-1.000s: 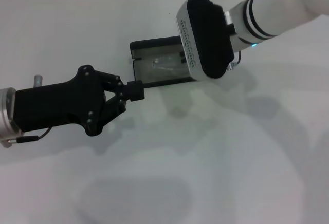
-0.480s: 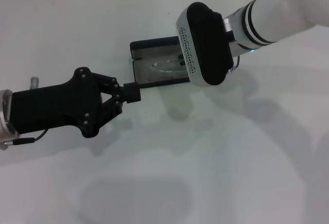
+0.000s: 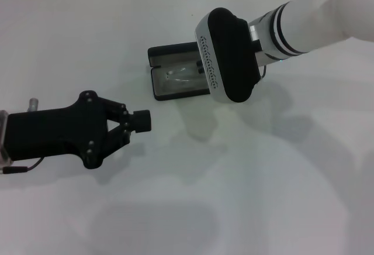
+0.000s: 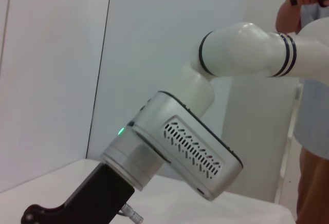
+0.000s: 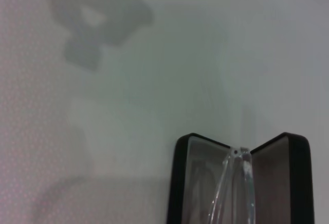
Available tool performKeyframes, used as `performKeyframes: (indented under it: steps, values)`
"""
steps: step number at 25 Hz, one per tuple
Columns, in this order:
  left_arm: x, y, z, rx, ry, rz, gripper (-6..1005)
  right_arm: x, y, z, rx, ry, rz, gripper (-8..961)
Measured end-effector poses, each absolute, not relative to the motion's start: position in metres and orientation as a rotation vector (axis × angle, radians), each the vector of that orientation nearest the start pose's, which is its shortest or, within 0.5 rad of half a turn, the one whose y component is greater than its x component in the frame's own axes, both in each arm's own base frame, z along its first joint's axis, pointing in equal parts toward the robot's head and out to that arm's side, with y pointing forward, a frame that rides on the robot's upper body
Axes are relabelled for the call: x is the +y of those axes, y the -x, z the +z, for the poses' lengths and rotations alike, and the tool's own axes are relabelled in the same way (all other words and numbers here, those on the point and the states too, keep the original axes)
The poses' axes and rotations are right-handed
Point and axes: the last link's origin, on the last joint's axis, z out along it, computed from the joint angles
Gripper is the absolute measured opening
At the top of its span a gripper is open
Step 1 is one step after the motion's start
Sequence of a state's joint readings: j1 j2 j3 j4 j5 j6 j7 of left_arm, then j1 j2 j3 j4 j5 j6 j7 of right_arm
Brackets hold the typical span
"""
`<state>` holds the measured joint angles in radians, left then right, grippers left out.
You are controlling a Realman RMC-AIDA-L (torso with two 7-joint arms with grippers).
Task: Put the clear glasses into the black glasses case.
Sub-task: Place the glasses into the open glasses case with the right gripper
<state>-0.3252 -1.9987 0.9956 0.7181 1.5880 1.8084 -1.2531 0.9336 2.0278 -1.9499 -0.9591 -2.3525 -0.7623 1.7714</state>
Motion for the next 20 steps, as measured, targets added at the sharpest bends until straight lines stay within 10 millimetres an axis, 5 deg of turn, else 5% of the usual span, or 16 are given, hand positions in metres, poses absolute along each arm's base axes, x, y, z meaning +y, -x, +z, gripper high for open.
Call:
performKeyframes:
  steps: [20]
  values:
    - [0.2633, 0.2689, 0.0301, -0.386, 2.785, -0.984, 38, 0.4095, -0.0858, -0.1137, -0.916, 2.534, -0.488, 106]
